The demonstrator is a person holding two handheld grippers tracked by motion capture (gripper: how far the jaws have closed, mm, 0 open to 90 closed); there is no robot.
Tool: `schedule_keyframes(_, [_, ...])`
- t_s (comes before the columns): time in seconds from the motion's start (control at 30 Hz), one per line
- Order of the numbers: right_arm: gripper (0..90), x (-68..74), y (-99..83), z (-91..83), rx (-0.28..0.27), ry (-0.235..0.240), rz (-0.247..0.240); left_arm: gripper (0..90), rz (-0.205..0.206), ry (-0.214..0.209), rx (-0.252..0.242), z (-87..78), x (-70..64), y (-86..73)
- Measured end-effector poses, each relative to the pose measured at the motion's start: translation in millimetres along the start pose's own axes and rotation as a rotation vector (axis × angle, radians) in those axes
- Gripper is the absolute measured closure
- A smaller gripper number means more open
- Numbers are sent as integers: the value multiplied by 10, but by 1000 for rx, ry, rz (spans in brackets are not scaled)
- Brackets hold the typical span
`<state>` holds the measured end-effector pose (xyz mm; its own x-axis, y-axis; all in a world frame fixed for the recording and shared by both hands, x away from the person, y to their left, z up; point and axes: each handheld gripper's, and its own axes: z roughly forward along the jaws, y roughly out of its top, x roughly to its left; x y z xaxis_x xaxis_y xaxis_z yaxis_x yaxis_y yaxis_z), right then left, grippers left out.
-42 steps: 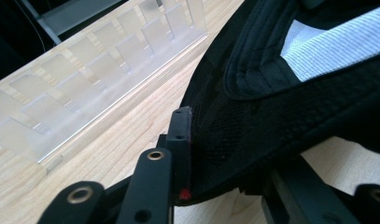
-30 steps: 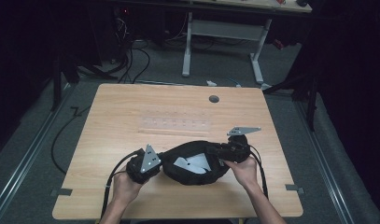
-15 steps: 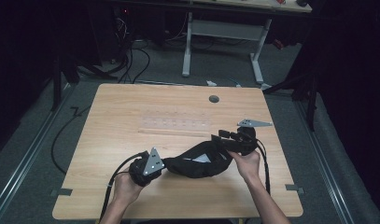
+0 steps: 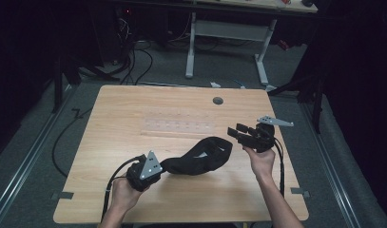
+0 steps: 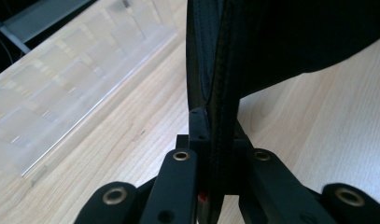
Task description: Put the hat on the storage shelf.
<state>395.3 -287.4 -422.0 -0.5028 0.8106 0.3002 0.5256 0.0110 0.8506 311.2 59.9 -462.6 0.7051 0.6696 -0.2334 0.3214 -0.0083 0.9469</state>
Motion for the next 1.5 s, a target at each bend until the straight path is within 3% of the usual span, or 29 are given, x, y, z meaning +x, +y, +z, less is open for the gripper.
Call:
schedule_keyframes(0.1, [439,-29,-87,21,16,-16,-9,865,-42,13,-22,-21,51,45])
schedule_keyframes(0.3, [430,-43,-309,95,80,-68,-61,864,-70,49,-40,-64,121,115])
schedule_keyframes(0.53, [438,-62,-515,160,141,-116,-96,864,-155,96,-75,-93,240,207])
schedule_keyframes(0.73, [489,-95,-677,214,208,-181,-149,864,-198,126,-92,-108,320,252])
schedule_keyframes(0.93, [486,-129,-794,237,231,-230,-171,864,-242,151,-117,-124,419,321])
schedule_keyframes(1.27, [438,-147,-942,299,252,-248,-195,864,-309,191,-153,-195,586,426])
schedule_keyframes(1.5, [432,-128,-985,342,275,-267,-218,864,-325,218,-177,-217,697,506])
